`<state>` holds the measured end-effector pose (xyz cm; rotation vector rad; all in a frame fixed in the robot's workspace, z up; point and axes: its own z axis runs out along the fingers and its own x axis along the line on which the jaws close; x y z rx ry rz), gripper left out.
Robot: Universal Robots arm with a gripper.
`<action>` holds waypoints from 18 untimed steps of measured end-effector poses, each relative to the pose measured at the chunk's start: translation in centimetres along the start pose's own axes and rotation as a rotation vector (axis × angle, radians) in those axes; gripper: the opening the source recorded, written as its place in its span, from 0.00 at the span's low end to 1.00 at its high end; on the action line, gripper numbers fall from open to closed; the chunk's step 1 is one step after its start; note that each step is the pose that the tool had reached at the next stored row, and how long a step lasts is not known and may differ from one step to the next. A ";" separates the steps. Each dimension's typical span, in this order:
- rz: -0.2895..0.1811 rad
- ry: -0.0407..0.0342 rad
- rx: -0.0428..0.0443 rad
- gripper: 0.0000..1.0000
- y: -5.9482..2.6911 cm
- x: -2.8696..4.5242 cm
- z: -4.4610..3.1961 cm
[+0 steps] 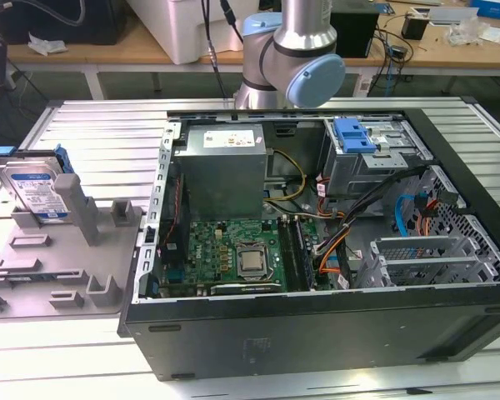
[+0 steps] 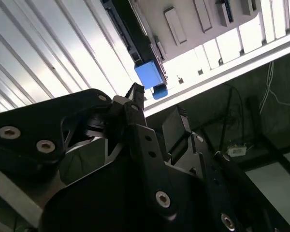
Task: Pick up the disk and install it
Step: 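Pick up the disk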
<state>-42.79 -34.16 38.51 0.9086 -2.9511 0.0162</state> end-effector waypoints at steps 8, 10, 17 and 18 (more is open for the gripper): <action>-0.143 -0.0229 0.0238 0.44 0.00 0.00 0.02; -0.175 -0.0256 0.0272 0.44 0.00 -0.01 0.04; -0.235 -0.0260 0.0312 0.44 0.00 0.00 0.05; -0.265 -0.0261 0.0325 0.44 0.00 -0.01 0.05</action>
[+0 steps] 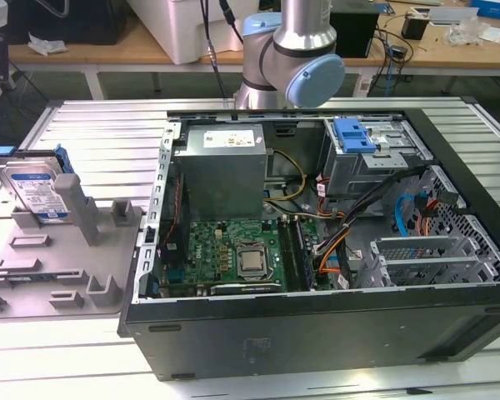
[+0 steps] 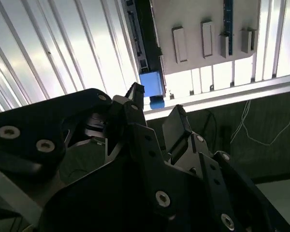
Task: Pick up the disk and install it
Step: 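Pick up the disk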
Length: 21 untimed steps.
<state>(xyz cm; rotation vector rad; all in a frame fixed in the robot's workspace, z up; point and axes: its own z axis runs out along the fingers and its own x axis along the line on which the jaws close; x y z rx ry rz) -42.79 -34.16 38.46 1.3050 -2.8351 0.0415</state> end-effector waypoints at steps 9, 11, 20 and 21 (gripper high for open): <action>-0.212 -0.0033 0.0063 0.44 0.00 0.00 0.04; -0.252 -0.0040 0.0075 0.44 0.00 0.00 0.05; -0.465 -0.0069 0.0140 0.44 0.01 0.00 0.08; -0.483 -0.0070 0.0146 0.44 0.01 0.00 0.09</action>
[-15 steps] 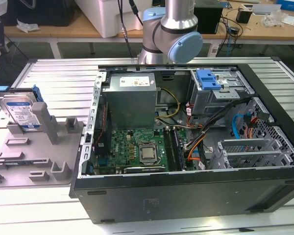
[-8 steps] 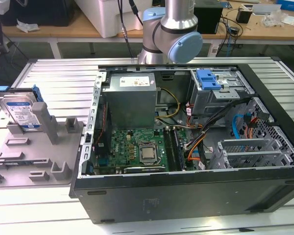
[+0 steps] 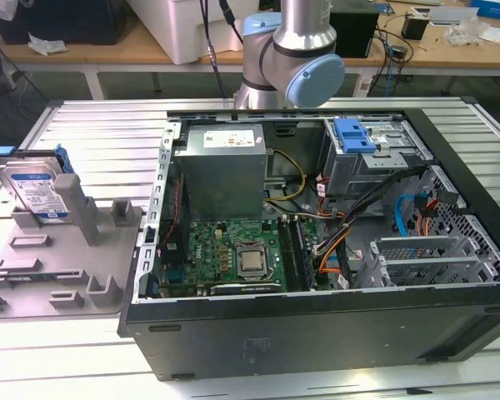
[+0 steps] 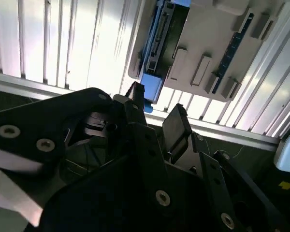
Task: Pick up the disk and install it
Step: 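Pick up the disk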
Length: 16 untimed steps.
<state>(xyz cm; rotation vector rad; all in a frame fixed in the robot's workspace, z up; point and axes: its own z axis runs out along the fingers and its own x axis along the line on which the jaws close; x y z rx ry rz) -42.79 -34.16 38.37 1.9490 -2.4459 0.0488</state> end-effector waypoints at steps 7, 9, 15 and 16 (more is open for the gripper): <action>-0.078 0.0029 0.0032 0.44 0.01 0.00 0.00; -0.078 0.0029 0.0032 0.44 0.01 0.00 0.01; -0.086 0.0027 0.0036 0.44 0.11 0.04 0.09; -0.088 0.0027 0.0035 0.44 0.13 0.06 0.13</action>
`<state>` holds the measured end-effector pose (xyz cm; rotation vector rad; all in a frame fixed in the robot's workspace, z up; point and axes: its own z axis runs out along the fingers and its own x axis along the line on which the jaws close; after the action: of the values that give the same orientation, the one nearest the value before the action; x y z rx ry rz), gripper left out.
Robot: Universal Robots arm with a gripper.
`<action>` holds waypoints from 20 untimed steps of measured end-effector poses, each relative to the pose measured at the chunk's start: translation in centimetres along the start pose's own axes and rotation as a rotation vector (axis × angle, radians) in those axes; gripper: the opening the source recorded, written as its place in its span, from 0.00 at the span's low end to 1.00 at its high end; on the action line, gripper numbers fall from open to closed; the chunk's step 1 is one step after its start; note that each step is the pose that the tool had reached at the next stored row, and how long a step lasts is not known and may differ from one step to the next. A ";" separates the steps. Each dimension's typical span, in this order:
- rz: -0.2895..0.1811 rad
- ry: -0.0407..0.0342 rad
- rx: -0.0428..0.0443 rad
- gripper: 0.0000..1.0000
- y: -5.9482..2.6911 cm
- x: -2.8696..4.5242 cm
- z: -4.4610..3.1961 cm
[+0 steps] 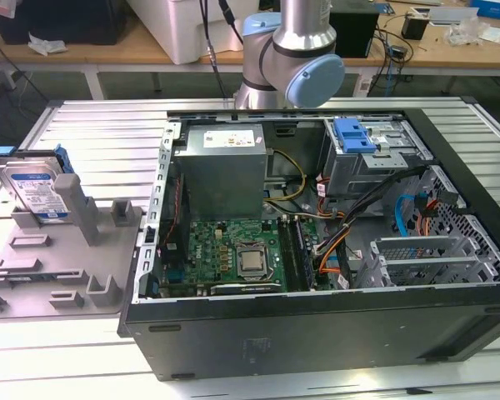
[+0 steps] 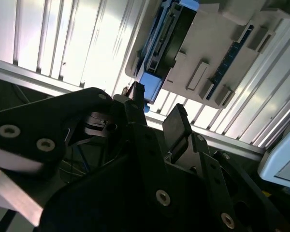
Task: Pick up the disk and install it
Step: 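Pick up the disk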
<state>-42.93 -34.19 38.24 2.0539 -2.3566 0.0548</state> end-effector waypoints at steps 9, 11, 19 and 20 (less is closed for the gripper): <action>-0.063 -0.0010 0.0020 0.44 -0.01 0.19 0.44; -0.091 -0.0015 0.0031 0.44 -0.01 0.21 0.54; -0.101 -0.0016 0.0034 0.44 0.03 0.28 1.08; -0.101 -0.0017 0.0035 0.44 0.03 0.30 1.13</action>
<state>-42.99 -34.52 37.13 2.1717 -2.2510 0.0559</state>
